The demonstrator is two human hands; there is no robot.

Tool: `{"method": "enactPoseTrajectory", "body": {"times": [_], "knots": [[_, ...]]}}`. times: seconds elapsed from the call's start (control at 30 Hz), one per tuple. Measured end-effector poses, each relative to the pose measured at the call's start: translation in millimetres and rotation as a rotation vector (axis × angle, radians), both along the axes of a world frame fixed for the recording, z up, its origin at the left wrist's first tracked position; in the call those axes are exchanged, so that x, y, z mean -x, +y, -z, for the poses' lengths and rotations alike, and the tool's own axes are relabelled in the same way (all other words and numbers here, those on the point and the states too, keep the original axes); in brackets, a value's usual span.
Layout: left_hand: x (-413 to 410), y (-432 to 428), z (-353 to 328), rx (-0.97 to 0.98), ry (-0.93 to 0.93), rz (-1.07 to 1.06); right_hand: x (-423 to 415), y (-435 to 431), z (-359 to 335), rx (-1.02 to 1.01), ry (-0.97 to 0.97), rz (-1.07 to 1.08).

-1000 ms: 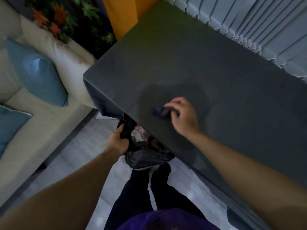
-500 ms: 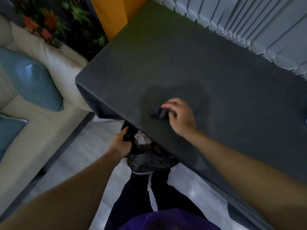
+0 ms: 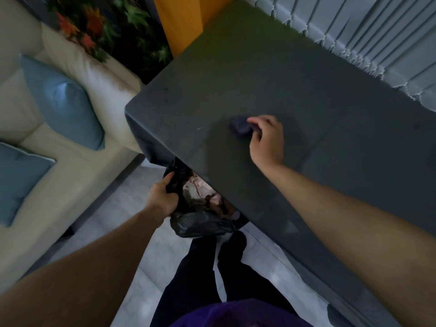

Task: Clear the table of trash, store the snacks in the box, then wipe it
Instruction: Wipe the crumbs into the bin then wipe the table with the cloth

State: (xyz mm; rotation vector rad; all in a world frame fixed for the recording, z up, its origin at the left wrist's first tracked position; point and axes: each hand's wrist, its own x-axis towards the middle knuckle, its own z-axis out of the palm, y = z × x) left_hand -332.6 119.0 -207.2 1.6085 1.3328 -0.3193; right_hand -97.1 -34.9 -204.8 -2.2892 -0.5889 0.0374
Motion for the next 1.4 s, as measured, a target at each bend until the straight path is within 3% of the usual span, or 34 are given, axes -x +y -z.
{"method": "enactPoseTrajectory", "body": {"times": [0.07, 0.23, 0.3, 0.37, 0.43, 0.53, 0.67, 0.83, 0.9, 0.97, 1.07, 1.2, 1.33, 1.4], "knots": [[4, 4, -1, -0.016, -0.001, -0.005, 0, 12, 2, 0.054, 0.048, 0.013], [15, 8, -6, -0.015, 0.005, -0.007, 63, 18, 3, 0.094, 0.151, -0.617], [21, 6, -7, 0.008, 0.000, -0.015, 75, 15, -1, 0.040, 0.196, -0.739], [28, 3, -7, 0.020, -0.012, -0.037, 70, 15, -2, -0.026, 0.129, -0.655], [36, 0, -9, 0.025, -0.008, -0.064, 49, 18, 0, -0.036, 0.028, -0.429], [50, -5, -12, 0.028, -0.016, -0.100, 11, 14, 1, 0.159, -0.046, -0.151], [72, -8, -15, 0.020, -0.012, -0.132, -10, 5, 3, 0.487, -0.027, -0.125], [98, -6, -22, -0.069, -0.033, -0.127, 7, 14, -10, 0.641, 0.059, -0.068], [108, -2, -24, -0.099, -0.052, -0.136, 22, 19, -16, 0.542, -0.078, -0.122], [118, 3, -27, -0.119, -0.066, -0.139, 43, 26, -22, 0.323, -0.210, -0.320], [137, 13, -33, -0.161, -0.065, -0.148, 82, 45, -29, 0.137, -0.100, -0.626], [166, 25, -43, -0.201, -0.079, -0.213, 135, 72, -31, 0.296, 0.026, -0.894], [195, 37, -60, -0.227, -0.149, -0.333, 167, 87, -23, 0.648, 0.048, -0.812], [210, 44, -67, -0.228, -0.179, -0.379, 181, 92, -22, 0.678, 0.107, -0.786]]}}
